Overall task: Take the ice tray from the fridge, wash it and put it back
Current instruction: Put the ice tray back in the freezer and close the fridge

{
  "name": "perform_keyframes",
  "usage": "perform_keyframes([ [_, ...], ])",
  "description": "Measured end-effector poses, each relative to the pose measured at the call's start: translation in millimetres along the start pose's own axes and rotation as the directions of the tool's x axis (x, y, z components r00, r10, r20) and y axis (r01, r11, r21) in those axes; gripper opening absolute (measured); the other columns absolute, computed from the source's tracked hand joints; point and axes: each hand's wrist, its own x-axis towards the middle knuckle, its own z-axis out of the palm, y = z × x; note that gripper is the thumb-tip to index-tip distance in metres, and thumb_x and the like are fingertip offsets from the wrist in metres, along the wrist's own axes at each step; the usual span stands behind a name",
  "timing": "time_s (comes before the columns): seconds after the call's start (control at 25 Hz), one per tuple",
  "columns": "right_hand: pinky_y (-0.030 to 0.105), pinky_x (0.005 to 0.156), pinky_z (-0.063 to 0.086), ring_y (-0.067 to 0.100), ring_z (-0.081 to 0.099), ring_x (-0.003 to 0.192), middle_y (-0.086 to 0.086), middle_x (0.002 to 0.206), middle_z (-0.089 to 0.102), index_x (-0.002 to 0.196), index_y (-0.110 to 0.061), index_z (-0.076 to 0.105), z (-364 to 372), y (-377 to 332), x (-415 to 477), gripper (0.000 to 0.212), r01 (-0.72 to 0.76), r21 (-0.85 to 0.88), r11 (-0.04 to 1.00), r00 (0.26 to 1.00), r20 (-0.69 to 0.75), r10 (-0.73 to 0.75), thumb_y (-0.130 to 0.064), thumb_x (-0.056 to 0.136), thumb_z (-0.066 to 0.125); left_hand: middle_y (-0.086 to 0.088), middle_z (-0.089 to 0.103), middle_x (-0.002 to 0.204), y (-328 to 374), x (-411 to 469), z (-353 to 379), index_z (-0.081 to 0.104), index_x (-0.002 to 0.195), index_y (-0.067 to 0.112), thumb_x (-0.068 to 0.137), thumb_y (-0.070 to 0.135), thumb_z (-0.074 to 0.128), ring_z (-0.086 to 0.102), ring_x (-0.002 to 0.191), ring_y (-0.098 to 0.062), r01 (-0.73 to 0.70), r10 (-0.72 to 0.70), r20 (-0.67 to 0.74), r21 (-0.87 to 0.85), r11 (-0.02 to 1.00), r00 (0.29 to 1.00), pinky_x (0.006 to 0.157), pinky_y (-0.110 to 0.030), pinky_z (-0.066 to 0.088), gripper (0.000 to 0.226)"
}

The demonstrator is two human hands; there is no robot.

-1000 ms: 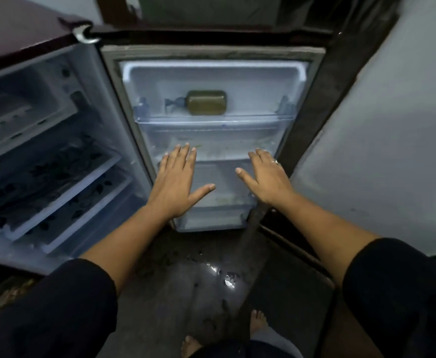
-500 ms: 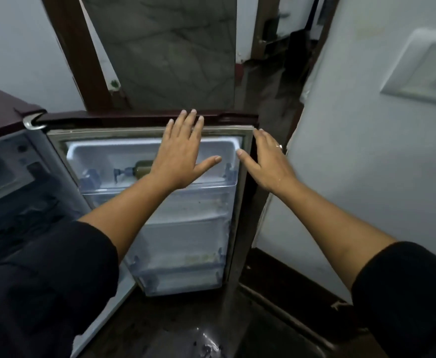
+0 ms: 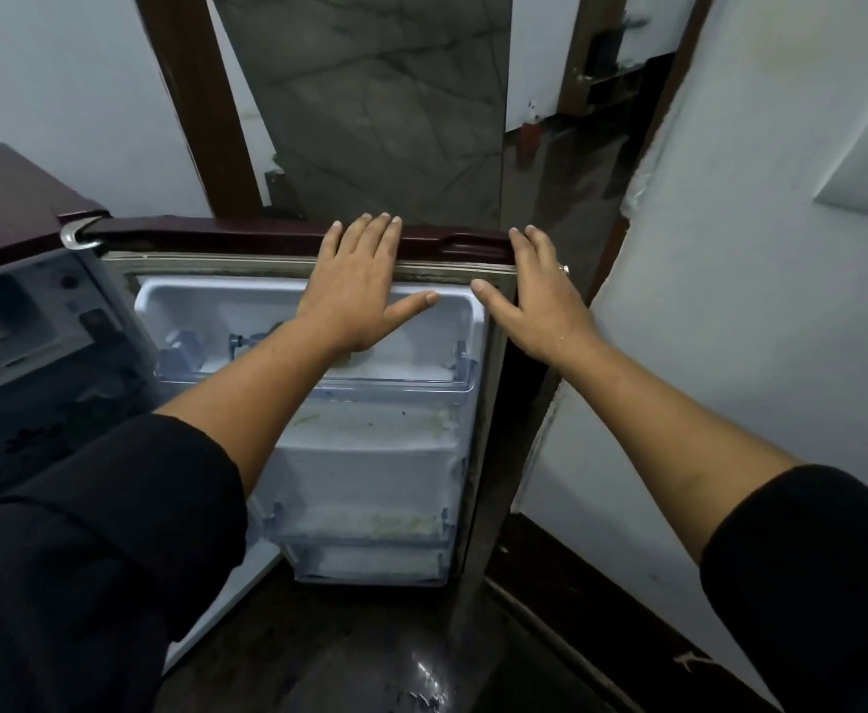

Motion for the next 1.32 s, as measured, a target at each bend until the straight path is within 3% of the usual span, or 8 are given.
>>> perform_keyframes([
  [0.28,0.044,0.115,0.041,0.027,0.036,0.148,0.007,0.164,0.027,0.161,-0.015,0.032,-1.5,-5.3,-66.9,0.078,0.126,0.04,0.991,0.98,-0.163,-0.118,-0.059,0.1,0.052,-0.011,0.018,0.176,4.9,-52.1,-10.9,0.016,0.168,0.009,0.094,0.088,0.017,0.01,0.164,-0.028,0.011,-0.016,-0.063,-0.083,0.997,0.998,0.133,-0.051,0.004,0.108],
  [0.48,0.043,0.113,0.044,0.024,0.041,0.141,0.009,0.151,0.039,0.154,-0.013,0.044,-4.0,-28.8,-130.7,0.069,0.25,0.109,0.962,0.945,-0.244,-0.218,-0.053,0.1,0.058,-0.008,0.014,0.177,4.7,-113.1,-27.9,0.018,0.168,0.01,0.095,0.085,0.025,0.005,0.164,-0.024,0.026,-0.056,-0.112,-0.253,0.967,0.992,0.132,-0.052,0.01,0.104],
  [0.72,0.036,0.104,0.049,0.01,0.053,0.129,-0.002,0.137,0.053,0.146,-0.016,0.051,-11.4,-69.9,-194.6,0.049,0.306,0.424,0.852,0.934,-0.305,-0.184,-0.043,0.105,0.053,-0.007,0.017,0.176,-15.7,-189.8,-56.7,0.023,0.167,0.012,0.097,0.083,0.019,0.006,0.164,-0.022,0.03,-0.096,-0.149,-0.395,0.918,0.984,0.132,-0.053,0.014,0.1],
  [0.8,0.033,0.102,0.052,0.003,0.056,0.124,-0.006,0.132,0.059,0.139,-0.019,0.058,-9.8,-85.9,-202.8,0.045,0.221,0.527,0.821,0.968,-0.223,-0.117,-0.047,0.105,0.046,-0.006,0.017,0.176,-26.4,-214.8,-66.9,0.024,0.167,0.013,0.096,0.085,0.016,0.006,0.164,-0.021,0.043,-0.112,-0.136,-0.43,0.902,0.984,0.132,-0.05,0.013,0.101],
  [0.92,0.035,0.101,0.053,0.001,0.063,0.114,-0.012,0.118,0.07,0.122,-0.027,0.068,5.1,-116.9,-217.4,0.048,-0.01,0.676,0.737,0.999,0.042,-0.025,-0.061,0.1,0.043,-0.003,0.015,0.177,-45.2,-252.7,-83.1,0.023,0.168,0.015,0.094,0.087,0.014,0.005,0.164,-0.017,0.086,-0.153,-0.092,-0.504,0.859,0.984,0.133,-0.048,0.012,0.104],
  [1.0,0.035,0.096,0.055,0.003,0.068,0.106,-0.01,0.109,0.074,0.112,-0.028,0.072,20.2,-138.0,-228.0,0.039,-0.11,0.712,0.694,0.986,0.164,-0.012,-0.057,0.103,0.048,-0.001,0.014,0.177,-55.2,-280.8,-94.3,0.023,0.168,0.017,0.093,0.088,0.014,0.006,0.164,-0.015,0.126,-0.204,-0.064,-0.599,0.791,0.977,0.133,-0.044,0.011,0.103],
  [1.16,0.026,0.078,0.053,0.002,0.069,0.089,-0.008,0.093,0.074,0.102,-0.025,0.072,48.1,-183.1,-248.8,0.018,-0.167,0.735,0.657,0.961,0.271,-0.059,-0.041,0.101,0.065,0.003,0.022,0.175,-62.4,-348.0,-119.6,0.027,0.167,0.019,0.094,0.086,0.016,0.014,0.16,-0.003,0.141,-0.293,-0.068,-0.76,0.635,0.954,0.13,-0.024,0.012,0.099],
  [1.32,0.034,0.079,0.05,0.011,0.065,0.087,0.001,0.094,0.072,0.104,-0.019,0.073,87.0,-236.8,-263.3,0.039,-0.23,0.701,0.675,0.89,0.432,-0.145,-0.055,0.09,0.071,0.005,0.03,0.172,-74.6,-404.7,-143.3,0.03,0.166,0.017,0.098,0.079,0.022,0.024,0.158,-0.001,0.132,-0.384,-0.107,-0.827,0.546,0.917,0.131,-0.035,0.022,0.092],
])
